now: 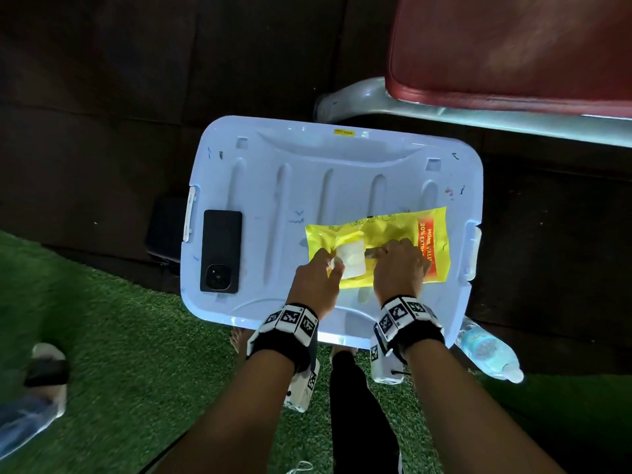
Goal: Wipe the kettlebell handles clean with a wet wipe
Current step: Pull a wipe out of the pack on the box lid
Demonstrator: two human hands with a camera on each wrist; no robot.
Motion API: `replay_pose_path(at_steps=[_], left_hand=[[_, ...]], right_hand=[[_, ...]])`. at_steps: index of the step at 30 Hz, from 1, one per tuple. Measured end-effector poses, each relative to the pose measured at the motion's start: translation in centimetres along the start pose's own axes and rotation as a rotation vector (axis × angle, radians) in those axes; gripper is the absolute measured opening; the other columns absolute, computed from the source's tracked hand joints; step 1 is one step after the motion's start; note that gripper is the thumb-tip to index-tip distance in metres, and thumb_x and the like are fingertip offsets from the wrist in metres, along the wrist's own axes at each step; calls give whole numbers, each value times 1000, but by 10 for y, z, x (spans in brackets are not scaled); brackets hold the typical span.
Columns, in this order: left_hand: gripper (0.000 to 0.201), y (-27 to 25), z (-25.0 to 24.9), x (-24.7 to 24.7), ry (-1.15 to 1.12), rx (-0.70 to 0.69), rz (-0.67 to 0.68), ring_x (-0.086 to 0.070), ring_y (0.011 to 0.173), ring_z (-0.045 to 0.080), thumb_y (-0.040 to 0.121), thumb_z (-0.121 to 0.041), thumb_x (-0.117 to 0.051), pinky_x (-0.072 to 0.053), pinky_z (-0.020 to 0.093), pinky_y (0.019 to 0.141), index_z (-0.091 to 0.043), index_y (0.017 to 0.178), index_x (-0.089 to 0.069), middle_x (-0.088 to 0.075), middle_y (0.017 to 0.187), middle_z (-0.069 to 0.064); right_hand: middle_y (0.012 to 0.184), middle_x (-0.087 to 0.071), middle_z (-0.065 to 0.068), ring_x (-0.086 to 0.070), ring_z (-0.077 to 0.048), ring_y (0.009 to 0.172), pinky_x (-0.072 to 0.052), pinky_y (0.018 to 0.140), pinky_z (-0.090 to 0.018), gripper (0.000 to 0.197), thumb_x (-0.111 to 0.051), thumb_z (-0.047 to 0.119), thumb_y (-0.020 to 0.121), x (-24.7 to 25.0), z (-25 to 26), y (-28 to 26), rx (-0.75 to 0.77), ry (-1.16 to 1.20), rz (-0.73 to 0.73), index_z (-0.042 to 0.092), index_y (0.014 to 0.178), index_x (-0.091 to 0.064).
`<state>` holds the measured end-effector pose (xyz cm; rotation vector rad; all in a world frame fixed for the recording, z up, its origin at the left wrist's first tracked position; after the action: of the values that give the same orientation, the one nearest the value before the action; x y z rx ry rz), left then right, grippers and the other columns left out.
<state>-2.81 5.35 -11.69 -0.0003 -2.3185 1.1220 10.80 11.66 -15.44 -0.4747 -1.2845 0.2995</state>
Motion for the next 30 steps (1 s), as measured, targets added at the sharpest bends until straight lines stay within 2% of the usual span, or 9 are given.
replay_pose_path(at_steps=[4,9,12,15,17,20,23,27,30], left_hand=[[36,1,-2,-4,42,4,-2,-61,116,36,107,-41,-43,-47,38,88,-10,120,-56,-68,126,14],[37,0,-4,-8,33,19,-21,-63,111,38,108,-41,-41,-49,42,88,-10,121,-55,-70,117,18],[38,-2,-4,-10,-7,41,-26,-62,115,38,108,-41,-40,-49,43,92,-9,122,-55,-69,122,19],[38,-4,-3,-12,-26,43,-32,-62,117,37,108,-41,-40,-49,43,95,-10,122,-55,-68,125,17],[37,-6,-4,-12,-19,30,-38,-62,118,36,108,-41,-41,-49,42,95,-10,122,-56,-68,128,15],[35,-7,-5,-12,27,14,-52,-63,114,37,107,-41,-44,-50,42,93,-12,120,-58,-69,125,14],[31,-7,-8,-11,87,-26,-100,-65,107,35,106,-39,-47,-50,40,88,-14,114,-62,-72,118,12],[25,-6,-14,-13,135,-116,-173,-62,108,28,104,-34,-53,-46,39,92,-12,108,-64,-67,112,8],[22,-6,-25,-19,116,-219,-140,-63,106,23,102,-32,-57,-46,36,91,-13,113,-62,-61,115,5]], right_hand=[[112,-68,-8,-59,-31,111,-41,97,-40,22,-51,21,101,8,-2,-1,12,176,91,14,101,-71],[112,-69,-15,-64,-29,105,-53,84,-35,14,-54,11,101,36,-3,-19,-33,1001,291,7,104,-66],[99,-71,-5,-68,-26,97,-56,79,-33,23,-45,11,105,63,-12,-28,-55,1460,272,17,92,-64],[106,-74,-7,-72,-30,96,-59,78,-33,19,-44,19,106,83,-31,-29,-52,1725,202,20,94,-59],[111,-74,-11,-73,-30,93,-59,76,-33,14,-45,23,106,86,-46,-27,-12,1586,112,20,95,-54],[95,-77,-5,-74,-24,83,-56,75,-40,15,-50,21,104,77,-65,-21,85,1121,45,22,89,-52],[81,-75,7,-73,-8,72,-57,70,-29,19,-58,20,100,56,-76,-15,178,729,125,25,83,-51],[83,-69,11,-69,-11,73,-53,67,-22,19,-69,16,91,28,-85,-6,113,631,55,22,87,-52],[84,-71,6,-69,-14,70,-40,60,-6,13,-69,25,91,17,-89,0,-16,657,-41,24,90,-57]])
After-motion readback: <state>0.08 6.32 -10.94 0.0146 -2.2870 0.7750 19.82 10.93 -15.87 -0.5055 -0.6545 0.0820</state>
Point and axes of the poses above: each hand's wrist, its own y-axis towards the middle knuckle, its own x-axis out of the back of the hand, z = x × y, the point moved 1 cm from there along y, towards the middle knuckle
